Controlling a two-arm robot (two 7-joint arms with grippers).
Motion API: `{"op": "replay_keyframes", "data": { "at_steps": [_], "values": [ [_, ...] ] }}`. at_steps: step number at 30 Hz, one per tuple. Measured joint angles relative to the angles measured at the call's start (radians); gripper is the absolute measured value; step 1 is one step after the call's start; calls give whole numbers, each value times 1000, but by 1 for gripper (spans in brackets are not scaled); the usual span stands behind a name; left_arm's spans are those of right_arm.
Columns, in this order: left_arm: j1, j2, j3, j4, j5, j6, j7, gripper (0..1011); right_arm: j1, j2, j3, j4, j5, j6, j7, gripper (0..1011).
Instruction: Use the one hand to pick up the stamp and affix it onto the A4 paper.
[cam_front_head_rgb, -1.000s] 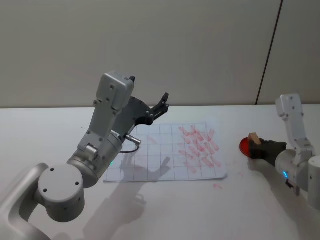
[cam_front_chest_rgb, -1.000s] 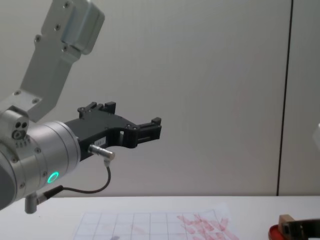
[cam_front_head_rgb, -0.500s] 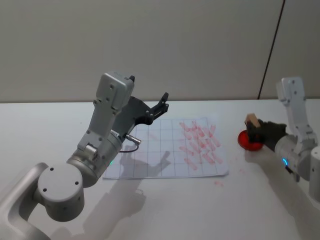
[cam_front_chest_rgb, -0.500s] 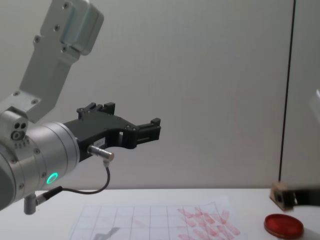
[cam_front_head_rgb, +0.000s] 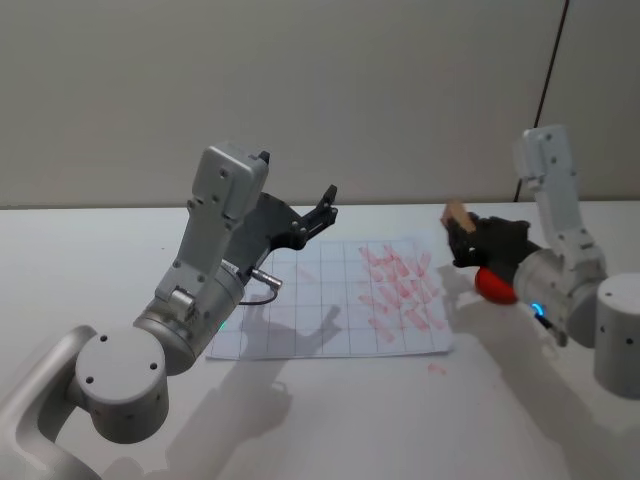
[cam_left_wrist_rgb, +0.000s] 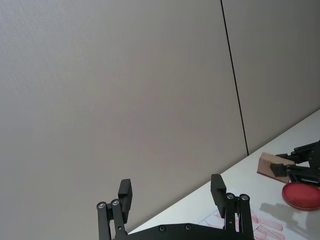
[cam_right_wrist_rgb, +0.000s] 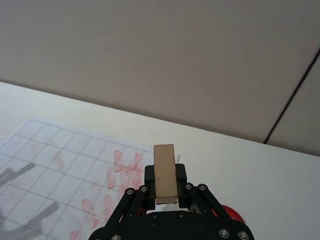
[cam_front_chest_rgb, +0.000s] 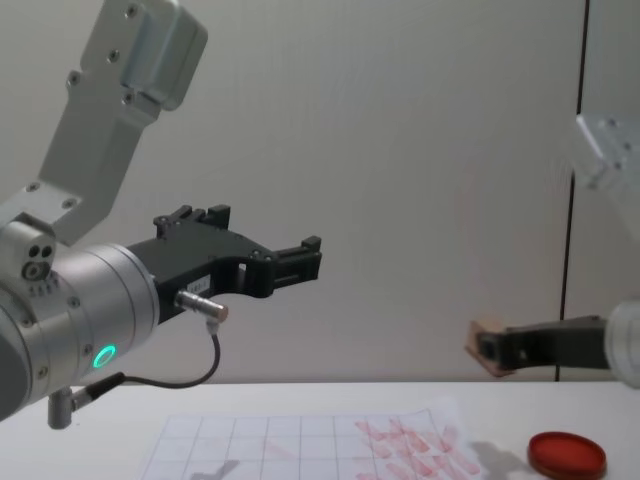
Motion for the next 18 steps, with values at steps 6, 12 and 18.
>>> {"op": "replay_keyframes", "data": {
  "at_steps": [6, 12, 18],
  "values": [
    [0, 0, 0, 0, 0, 0, 0, 1001, -4, -16, -24, -17, -12, 41, 28, 218],
    [0, 0, 0, 0, 0, 0, 0, 1001, -12, -29, -47, -20, -23, 88, 51, 218],
    [0, 0, 0, 0, 0, 0, 0, 1001, -18, -35, -61, -16, -32, 120, 68, 218]
  ]
}}
